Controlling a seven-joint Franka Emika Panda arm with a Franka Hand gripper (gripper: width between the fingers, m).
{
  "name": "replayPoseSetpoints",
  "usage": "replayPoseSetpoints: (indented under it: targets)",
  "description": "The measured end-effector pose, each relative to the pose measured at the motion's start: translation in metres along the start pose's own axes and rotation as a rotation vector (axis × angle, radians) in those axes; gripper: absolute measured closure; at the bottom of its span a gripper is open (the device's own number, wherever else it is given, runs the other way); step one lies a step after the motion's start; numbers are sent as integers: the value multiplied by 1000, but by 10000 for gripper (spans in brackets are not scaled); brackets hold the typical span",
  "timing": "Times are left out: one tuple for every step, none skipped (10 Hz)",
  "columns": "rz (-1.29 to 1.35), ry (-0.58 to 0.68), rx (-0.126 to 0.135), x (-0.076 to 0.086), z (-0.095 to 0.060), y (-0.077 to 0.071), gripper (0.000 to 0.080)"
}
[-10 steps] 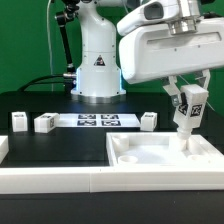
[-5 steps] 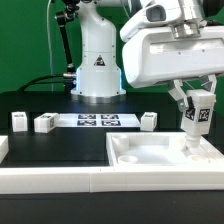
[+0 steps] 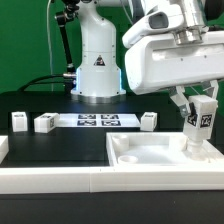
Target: Assemble square table
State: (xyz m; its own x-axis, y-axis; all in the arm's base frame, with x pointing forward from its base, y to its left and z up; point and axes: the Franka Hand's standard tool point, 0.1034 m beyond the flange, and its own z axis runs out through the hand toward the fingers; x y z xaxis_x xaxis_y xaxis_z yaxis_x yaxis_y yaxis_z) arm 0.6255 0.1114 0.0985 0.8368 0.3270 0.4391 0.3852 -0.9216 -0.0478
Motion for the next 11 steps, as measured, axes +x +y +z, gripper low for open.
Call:
replayPoseSetpoints:
  targets:
    - [0,0,2,1,3,0,509]
    - [0,0,4,1,5,-1,509]
    - [0,-3,5,-1,5,-1,509]
    - [0,-5,6,-2,6,-2,509]
    - [0,-5,5,-2,6,-2,509]
    - [0,-5,5,-2,6,-2,509]
    - [0,-5,6,-2,6,-2,509]
    - [1,-6,6,-2,6,-2,509]
    - [1,-7,6,-3,7,-2,509]
    - [0,-2,5,-2,8,-3,509]
    - [1,-1,5,-2,8,-2,509]
